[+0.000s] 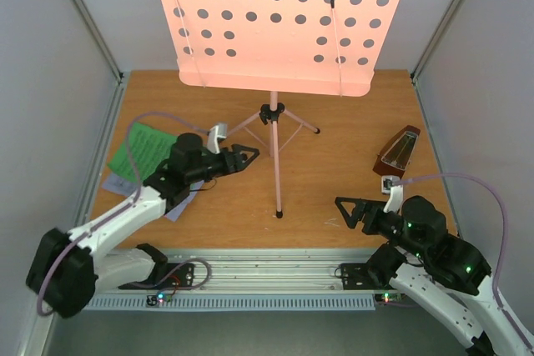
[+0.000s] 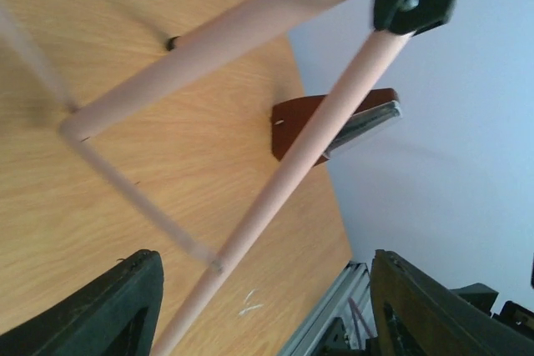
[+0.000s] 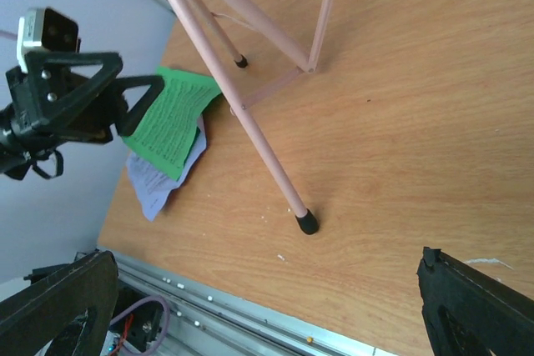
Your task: Pack up the instrument practice props
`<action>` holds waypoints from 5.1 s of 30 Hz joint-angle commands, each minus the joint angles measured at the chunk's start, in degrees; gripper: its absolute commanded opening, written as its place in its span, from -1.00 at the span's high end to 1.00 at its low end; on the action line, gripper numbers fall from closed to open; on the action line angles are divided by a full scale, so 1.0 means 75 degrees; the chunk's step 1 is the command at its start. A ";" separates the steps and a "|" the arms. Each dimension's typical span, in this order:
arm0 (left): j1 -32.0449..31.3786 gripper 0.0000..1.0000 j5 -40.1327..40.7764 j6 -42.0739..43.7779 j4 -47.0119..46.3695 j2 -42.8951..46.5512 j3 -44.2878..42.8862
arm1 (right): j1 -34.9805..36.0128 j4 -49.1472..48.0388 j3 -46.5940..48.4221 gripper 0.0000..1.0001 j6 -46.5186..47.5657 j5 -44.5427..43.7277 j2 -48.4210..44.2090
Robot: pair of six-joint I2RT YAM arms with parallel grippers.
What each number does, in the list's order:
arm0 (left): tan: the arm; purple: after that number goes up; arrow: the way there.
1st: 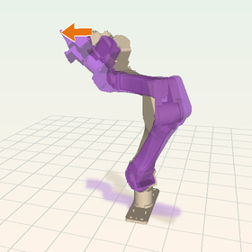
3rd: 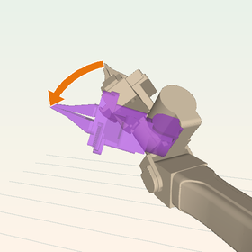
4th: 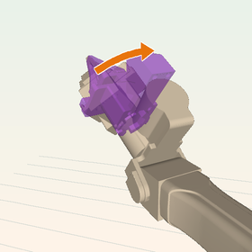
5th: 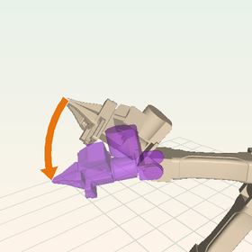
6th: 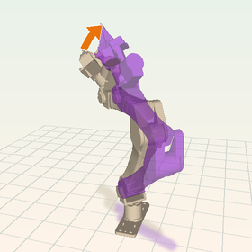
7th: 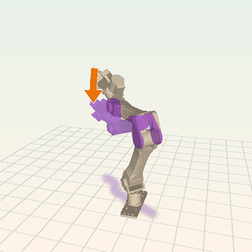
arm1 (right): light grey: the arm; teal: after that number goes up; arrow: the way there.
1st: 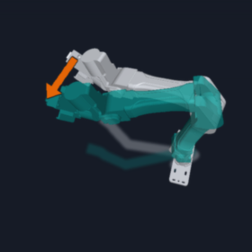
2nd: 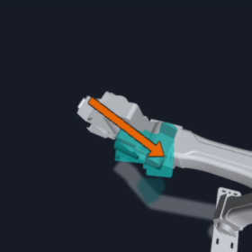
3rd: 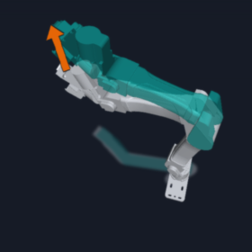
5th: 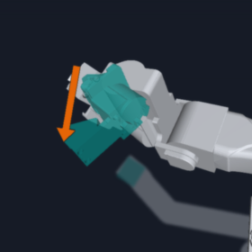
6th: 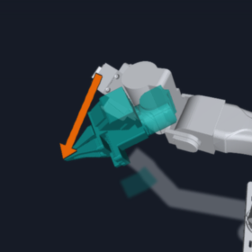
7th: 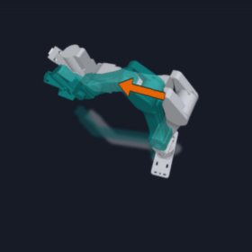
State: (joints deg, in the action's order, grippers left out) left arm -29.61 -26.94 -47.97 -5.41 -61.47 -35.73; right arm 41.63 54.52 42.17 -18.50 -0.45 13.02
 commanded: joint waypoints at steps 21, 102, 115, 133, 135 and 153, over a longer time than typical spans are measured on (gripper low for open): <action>-0.0656 0.07 0.2152 -0.2347 -0.2413 -0.2148 -0.1961 | -0.0013 -0.0033 0.0221 -0.97 -0.0009 -0.0327 0.0120; -0.1666 -0.06 0.4054 1.3029 -0.3553 -0.2163 -0.1328 | -0.0008 0.0816 0.0248 -0.97 0.0255 -0.1112 -0.1160; -0.1667 0.09 0.4190 1.3692 -0.2768 -0.2450 -0.1810 | -0.0013 0.0839 0.0230 -0.97 0.0220 -0.1194 -0.1170; -0.1644 0.50 0.4356 1.2928 -0.2671 -0.2155 -0.1748 | -0.0007 0.0909 0.0269 -0.97 0.0135 -0.1241 -0.1243; -0.1616 0.56 0.4241 1.2568 -0.2395 -0.2100 -0.1831 | -0.0016 0.0910 0.0271 -0.97 0.0135 -0.1240 -0.1247; -0.0943 0.92 0.2984 0.8295 -0.0520 -0.1488 -0.2233 | -0.0007 0.1010 0.0426 -0.97 0.0147 -0.1257 -0.1325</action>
State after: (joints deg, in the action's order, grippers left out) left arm -38.52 -1.96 25.96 -12.16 -74.39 -51.29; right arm 41.63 61.10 43.75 -16.97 -8.82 4.05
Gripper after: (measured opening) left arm 0.113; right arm 0.986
